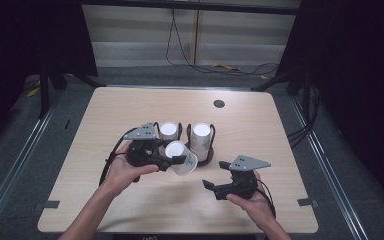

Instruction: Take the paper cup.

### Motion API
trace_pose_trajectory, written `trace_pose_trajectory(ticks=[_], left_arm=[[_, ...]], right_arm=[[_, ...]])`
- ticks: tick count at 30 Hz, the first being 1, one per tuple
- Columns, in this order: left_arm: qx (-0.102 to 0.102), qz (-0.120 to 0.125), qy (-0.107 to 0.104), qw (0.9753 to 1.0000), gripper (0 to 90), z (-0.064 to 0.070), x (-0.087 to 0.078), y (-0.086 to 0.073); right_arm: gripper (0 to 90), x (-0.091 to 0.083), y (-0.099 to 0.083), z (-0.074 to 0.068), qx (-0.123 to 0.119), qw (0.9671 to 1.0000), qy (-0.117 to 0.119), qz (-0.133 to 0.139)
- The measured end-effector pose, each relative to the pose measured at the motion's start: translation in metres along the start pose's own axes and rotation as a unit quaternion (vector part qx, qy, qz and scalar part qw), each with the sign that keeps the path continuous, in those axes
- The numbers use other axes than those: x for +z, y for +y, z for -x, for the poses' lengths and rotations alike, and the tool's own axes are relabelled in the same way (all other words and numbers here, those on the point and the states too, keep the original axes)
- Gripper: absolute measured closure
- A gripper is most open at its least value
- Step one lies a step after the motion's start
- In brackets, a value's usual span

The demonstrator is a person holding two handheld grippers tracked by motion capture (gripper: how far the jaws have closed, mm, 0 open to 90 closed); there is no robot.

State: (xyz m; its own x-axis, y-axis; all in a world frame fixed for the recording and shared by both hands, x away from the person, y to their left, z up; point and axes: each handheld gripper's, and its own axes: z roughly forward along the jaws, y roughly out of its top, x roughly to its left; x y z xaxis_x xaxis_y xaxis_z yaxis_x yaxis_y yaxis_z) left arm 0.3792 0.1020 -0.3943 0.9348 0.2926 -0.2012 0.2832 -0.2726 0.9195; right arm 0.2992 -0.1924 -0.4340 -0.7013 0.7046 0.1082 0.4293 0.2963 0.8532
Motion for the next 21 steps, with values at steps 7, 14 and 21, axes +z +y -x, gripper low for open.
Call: trace_pose_trajectory(ticks=[7, 14, 21], left_arm=[[-0.017, -0.004, -0.018, 0.9997, 35.7, -0.002, 0.007, -0.010], [-0.012, 0.001, -0.035, 0.9993, 35.7, 0.001, 0.010, -0.011], [-0.018, -0.003, -0.053, 0.9984, 35.8, 0.003, 0.018, -0.016]], right_arm=[[13.9, 0.003, 0.003, -0.004, -0.001, 0.9997, 0.021, 0.010], [13.9, 0.001, 0.008, -0.008, 0.004, 0.9973, 0.056, 0.047], [13.9, 0.004, 0.003, -0.010, 0.004, 0.9962, 0.070, 0.052]])
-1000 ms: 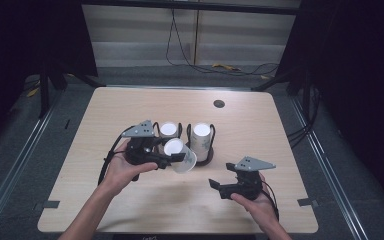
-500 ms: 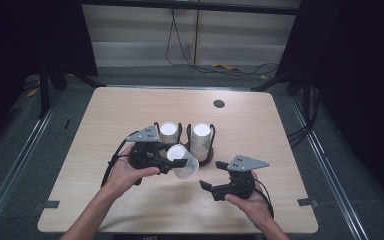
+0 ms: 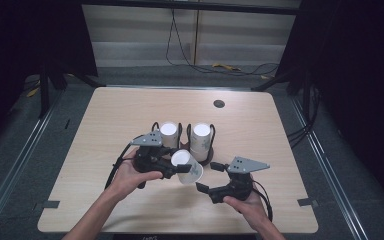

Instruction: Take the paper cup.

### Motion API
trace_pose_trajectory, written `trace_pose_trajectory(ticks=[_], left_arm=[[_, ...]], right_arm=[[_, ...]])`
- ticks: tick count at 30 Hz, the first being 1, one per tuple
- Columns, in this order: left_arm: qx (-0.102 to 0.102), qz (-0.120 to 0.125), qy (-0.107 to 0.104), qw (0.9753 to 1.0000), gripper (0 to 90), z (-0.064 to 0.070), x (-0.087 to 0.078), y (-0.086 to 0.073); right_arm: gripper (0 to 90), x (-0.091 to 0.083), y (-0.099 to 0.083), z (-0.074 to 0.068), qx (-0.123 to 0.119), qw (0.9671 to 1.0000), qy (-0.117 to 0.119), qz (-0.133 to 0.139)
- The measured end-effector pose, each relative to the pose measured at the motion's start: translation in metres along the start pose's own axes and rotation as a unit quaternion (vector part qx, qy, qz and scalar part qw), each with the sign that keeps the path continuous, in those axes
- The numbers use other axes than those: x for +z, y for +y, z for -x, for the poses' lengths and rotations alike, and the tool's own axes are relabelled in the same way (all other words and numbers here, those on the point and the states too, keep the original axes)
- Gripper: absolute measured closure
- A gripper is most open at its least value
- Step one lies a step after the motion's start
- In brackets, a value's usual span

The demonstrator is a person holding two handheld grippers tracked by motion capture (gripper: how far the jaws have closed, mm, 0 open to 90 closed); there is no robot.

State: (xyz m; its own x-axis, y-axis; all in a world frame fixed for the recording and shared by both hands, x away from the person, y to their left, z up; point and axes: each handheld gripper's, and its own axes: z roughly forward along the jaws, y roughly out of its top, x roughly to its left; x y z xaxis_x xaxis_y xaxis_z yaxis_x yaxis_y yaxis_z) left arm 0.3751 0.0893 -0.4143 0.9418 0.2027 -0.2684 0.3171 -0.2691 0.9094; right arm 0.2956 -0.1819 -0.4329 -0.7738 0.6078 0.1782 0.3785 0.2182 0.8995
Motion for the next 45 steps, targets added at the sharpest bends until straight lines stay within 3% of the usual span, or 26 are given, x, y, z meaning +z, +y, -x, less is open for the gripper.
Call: trace_pose_trajectory(ticks=[14, 28, 34, 45], left_arm=[[0.010, 0.005, -0.031, 0.9994, 36.1, 0.013, 0.003, 0.007], [0.014, 0.004, -0.045, 0.9989, 36.2, 0.021, 0.007, 0.010], [0.012, -0.001, -0.051, 0.9986, 36.1, 0.022, 0.010, 0.009], [0.005, -0.001, -0.057, 0.9984, 35.9, 0.021, 0.013, 0.007]], right_arm=[[13.9, 0.002, -0.001, -0.001, -0.008, 0.9986, 0.040, 0.033], [13.9, 0.011, -0.006, -0.001, -0.006, 0.9985, 0.050, 0.020], [14.1, 0.012, -0.006, 0.000, -0.009, 0.9981, 0.055, 0.027], [20.8, 0.014, -0.006, -0.001, -0.021, 0.9979, 0.059, 0.015]])
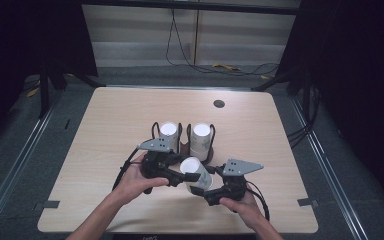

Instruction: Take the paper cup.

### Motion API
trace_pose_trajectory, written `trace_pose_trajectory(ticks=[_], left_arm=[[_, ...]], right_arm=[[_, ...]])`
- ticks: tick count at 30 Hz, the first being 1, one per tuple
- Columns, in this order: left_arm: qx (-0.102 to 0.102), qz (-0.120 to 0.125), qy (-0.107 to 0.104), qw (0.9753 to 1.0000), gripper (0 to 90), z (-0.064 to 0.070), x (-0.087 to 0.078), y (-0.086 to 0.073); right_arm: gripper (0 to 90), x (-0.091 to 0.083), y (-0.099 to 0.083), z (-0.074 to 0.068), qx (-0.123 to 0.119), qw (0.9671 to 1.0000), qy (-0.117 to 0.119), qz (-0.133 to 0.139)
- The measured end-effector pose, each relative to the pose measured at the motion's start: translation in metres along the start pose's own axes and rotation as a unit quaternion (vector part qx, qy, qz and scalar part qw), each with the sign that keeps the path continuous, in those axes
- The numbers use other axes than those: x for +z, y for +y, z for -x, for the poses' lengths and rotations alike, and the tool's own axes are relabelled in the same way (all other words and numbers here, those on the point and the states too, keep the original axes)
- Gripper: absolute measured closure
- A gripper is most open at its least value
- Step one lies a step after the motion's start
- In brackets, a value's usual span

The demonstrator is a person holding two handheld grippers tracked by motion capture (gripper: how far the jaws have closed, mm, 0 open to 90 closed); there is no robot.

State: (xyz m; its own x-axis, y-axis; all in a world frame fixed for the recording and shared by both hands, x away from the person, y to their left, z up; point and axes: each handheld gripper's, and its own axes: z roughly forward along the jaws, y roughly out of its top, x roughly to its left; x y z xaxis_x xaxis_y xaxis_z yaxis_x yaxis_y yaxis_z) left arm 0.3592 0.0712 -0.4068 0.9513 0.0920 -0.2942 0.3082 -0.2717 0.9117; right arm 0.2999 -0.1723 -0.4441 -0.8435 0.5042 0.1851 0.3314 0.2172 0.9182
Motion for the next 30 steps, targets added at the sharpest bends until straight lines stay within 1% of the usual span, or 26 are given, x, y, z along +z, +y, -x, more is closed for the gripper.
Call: trace_pose_trajectory(ticks=[5, 9, 10, 11, 12, 13, 14, 18, 21, 24, 27, 29, 30], left_arm=[[-0.003, 0.000, -0.001, 1.0000, 35.0, -0.001, 0.000, -0.001], [-0.005, 0.001, 0.002, 1.0000, 32.9, -0.001, 0.000, -0.001], [-0.003, 0.000, 0.005, 1.0000, 32.9, -0.001, 0.000, -0.001], [-0.003, 0.000, 0.007, 1.0000, 31.5, 0.000, 0.000, -0.001], [-0.006, 0.000, 0.009, 0.9999, 27.5, -0.001, 0.001, -0.001], [-0.007, 0.000, 0.010, 0.9999, 25.6, -0.001, 0.000, -0.001], [-0.009, 0.002, 0.011, 0.9999, 24.6, -0.001, 0.001, -0.001], [-0.005, 0.001, 0.015, 0.9999, 20.7, -0.001, -0.001, 0.000], [-0.004, 0.004, 0.015, 0.9999, 20.6, -0.001, -0.004, 0.000], [0.002, -0.003, 0.025, 0.9997, 20.5, -0.002, -0.007, 0.001], [0.001, -0.007, 0.027, 0.9996, 20.6, -0.001, -0.011, -0.001], [0.003, -0.007, 0.036, 0.9993, 20.7, -0.003, -0.014, -0.001], [0.000, -0.007, 0.040, 0.9992, 20.7, -0.003, -0.016, -0.001]], right_arm=[[21.9, 0.000, 0.000, 0.000, -0.004, 1.0000, 0.001, -0.002], [22.5, -0.001, 0.001, 0.000, -0.006, 1.0000, -0.001, -0.003], [22.6, -0.001, 0.001, 0.000, -0.006, 1.0000, -0.002, -0.003], [22.7, -0.001, 0.001, 0.000, -0.005, 1.0000, -0.002, -0.004], [22.8, -0.001, 0.001, 0.000, -0.004, 1.0000, -0.001, -0.006], [22.9, -0.001, 0.001, 0.000, -0.005, 1.0000, -0.002, -0.008], [23.0, 0.000, 0.001, 0.000, -0.007, 0.9999, 0.000, -0.007], [23.2, 0.001, 0.001, -0.002, -0.008, 0.9999, 0.000, -0.014], [23.2, 0.001, 0.002, -0.002, -0.006, 0.9998, -0.001, -0.021], [23.4, 0.001, 0.003, 0.000, -0.006, 0.9996, -0.004, -0.027], [23.5, 0.000, 0.004, 0.000, -0.008, 0.9993, -0.010, -0.034], [23.7, 0.000, 0.007, 0.001, -0.012, 0.9990, -0.010, -0.042], [23.8, 0.000, 0.008, 0.001, -0.014, 0.9988, -0.012, -0.046]])
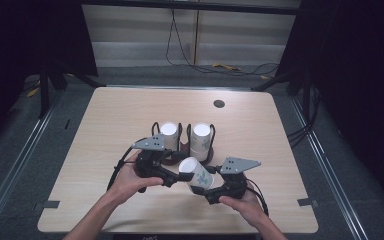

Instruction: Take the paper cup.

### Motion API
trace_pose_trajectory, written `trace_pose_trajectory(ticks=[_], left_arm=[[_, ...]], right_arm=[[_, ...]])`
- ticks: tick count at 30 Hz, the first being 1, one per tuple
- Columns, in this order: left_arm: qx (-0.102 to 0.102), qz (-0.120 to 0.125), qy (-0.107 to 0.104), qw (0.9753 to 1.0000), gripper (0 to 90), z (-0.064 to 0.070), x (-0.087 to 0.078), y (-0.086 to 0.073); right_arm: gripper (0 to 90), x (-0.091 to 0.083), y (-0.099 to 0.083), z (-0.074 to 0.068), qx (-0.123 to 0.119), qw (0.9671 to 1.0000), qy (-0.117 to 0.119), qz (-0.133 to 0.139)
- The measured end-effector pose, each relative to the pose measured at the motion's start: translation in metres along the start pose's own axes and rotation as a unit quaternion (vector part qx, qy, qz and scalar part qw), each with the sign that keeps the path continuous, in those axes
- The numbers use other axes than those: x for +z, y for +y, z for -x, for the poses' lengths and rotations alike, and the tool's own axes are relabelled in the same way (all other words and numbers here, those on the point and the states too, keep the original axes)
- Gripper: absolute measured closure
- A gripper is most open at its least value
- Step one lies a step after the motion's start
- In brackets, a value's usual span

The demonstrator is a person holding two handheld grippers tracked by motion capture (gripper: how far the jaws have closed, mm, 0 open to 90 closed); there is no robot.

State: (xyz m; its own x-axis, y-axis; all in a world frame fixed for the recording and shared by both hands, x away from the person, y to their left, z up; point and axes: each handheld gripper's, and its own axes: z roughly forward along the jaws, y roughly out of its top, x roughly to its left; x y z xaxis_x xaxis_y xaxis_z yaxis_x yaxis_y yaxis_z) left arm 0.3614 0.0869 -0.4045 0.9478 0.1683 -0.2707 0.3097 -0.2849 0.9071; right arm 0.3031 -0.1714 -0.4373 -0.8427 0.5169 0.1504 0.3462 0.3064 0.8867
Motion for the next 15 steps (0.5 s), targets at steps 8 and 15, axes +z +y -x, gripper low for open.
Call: trace_pose_trajectory(ticks=[8, 15], left_arm=[[-0.001, 0.007, 0.021, 0.9997, 20.7, -0.006, -0.019, -0.002], [0.000, -0.011, 0.021, 0.9997, 20.7, -0.008, -0.030, -0.003]], right_arm=[[24.3, 0.008, 0.009, 0.003, -0.011, 0.9995, -0.002, -0.028], [24.7, 0.015, 0.006, 0.000, -0.011, 0.9989, -0.005, -0.044]])
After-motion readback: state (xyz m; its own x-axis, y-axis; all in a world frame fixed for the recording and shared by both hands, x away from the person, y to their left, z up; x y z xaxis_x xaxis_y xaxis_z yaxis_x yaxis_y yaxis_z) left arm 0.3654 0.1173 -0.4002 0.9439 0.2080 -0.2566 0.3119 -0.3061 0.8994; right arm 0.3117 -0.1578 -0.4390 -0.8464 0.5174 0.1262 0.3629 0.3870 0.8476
